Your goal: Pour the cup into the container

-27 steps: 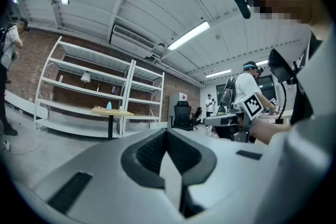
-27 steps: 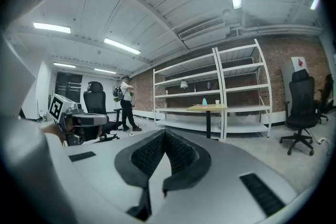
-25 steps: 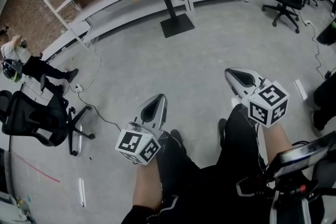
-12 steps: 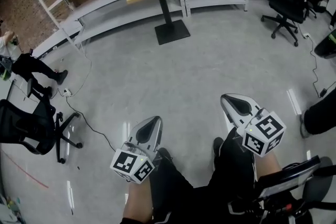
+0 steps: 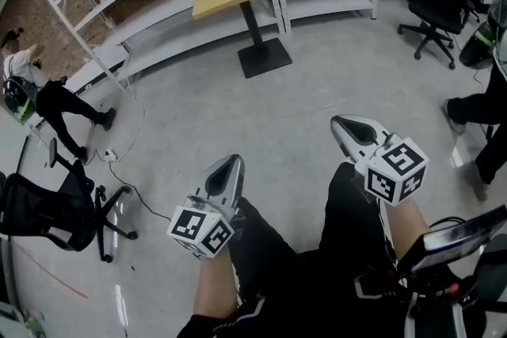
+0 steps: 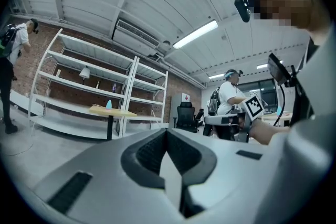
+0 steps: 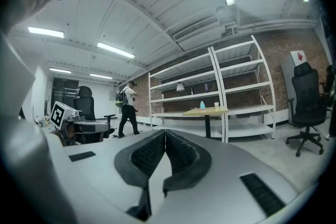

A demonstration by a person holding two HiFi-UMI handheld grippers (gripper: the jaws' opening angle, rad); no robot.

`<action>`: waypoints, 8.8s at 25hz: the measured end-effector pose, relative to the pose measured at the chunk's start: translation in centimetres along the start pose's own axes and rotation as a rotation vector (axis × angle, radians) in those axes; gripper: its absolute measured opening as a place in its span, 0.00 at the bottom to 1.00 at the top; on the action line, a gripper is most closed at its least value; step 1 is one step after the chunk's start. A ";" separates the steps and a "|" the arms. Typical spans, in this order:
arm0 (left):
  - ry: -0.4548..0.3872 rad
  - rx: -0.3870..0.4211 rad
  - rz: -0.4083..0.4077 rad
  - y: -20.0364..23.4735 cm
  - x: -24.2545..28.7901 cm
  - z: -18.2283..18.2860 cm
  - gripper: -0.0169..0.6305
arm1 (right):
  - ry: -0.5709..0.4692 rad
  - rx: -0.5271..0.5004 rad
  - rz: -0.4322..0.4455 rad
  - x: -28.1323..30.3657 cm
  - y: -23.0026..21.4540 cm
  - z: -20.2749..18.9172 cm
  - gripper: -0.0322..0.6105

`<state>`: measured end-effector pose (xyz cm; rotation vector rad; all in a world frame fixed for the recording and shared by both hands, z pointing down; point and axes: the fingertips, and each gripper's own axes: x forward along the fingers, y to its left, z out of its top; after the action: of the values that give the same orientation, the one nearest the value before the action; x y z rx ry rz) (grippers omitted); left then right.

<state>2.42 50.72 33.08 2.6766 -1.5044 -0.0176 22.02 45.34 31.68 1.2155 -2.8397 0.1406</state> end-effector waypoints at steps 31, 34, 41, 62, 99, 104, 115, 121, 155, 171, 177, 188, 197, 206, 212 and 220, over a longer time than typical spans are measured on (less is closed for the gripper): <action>0.018 0.097 -0.084 24.8 27.6 5.2 0.02 | -0.038 0.035 -0.009 34.0 -19.0 5.6 0.05; 0.016 0.093 -0.081 29.0 30.4 5.8 0.01 | -0.043 0.023 -0.025 38.7 -20.8 6.7 0.05; 0.002 0.092 -0.099 37.5 37.8 7.2 0.01 | -0.031 0.020 -0.040 48.2 -25.5 7.8 0.05; -0.012 0.106 -0.146 55.5 61.5 9.7 0.02 | -0.078 0.011 -0.119 68.4 -43.7 11.8 0.05; 0.104 0.103 -0.466 76.1 87.5 10.4 0.01 | 0.058 0.030 -0.302 99.1 -70.0 15.3 0.47; 0.111 0.108 -0.519 76.0 87.3 9.6 0.01 | 0.131 0.018 -0.308 100.6 -72.4 14.0 0.56; 0.135 0.123 -0.554 76.6 87.3 8.8 0.02 | 0.198 0.029 -0.276 104.3 -74.3 12.3 0.59; 0.135 0.122 -0.529 77.5 87.8 9.0 0.01 | 0.194 0.042 -0.265 105.2 -74.6 12.6 0.59; 0.129 0.099 -0.343 80.7 86.9 9.0 0.01 | 0.275 -0.485 -0.138 108.8 -62.0 20.7 0.53; 0.126 0.090 -0.282 81.6 86.8 9.2 0.01 | 0.374 -0.867 -0.141 110.7 -58.2 22.2 0.53; 0.126 0.094 -0.297 81.4 86.9 9.2 0.01 | 0.395 -0.972 -0.152 111.5 -57.6 22.3 0.53; 0.127 0.095 -0.314 81.2 86.7 9.1 0.01 | 0.436 -1.118 -0.184 112.4 -57.3 21.9 0.53; 0.127 0.097 -0.324 81.1 86.7 9.1 0.02 | 0.451 -1.164 -0.175 112.7 -57.1 21.6 0.53; 0.126 0.096 -0.323 81.1 86.7 9.0 0.02 | 0.441 -1.225 -0.188 112.9 -56.7 21.9 0.53; 0.127 0.095 -0.324 81.1 86.7 9.1 0.01 | 0.445 -1.260 -0.204 113.0 -56.8 22.0 0.53; 0.127 0.097 -0.325 81.1 86.6 9.1 0.01 | 0.443 -1.272 -0.209 113.0 -56.7 22.1 0.53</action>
<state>-22.03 -65.73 31.66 2.9043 -1.0496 0.2084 -15.11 -77.21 22.50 0.9177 -1.7286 -1.0572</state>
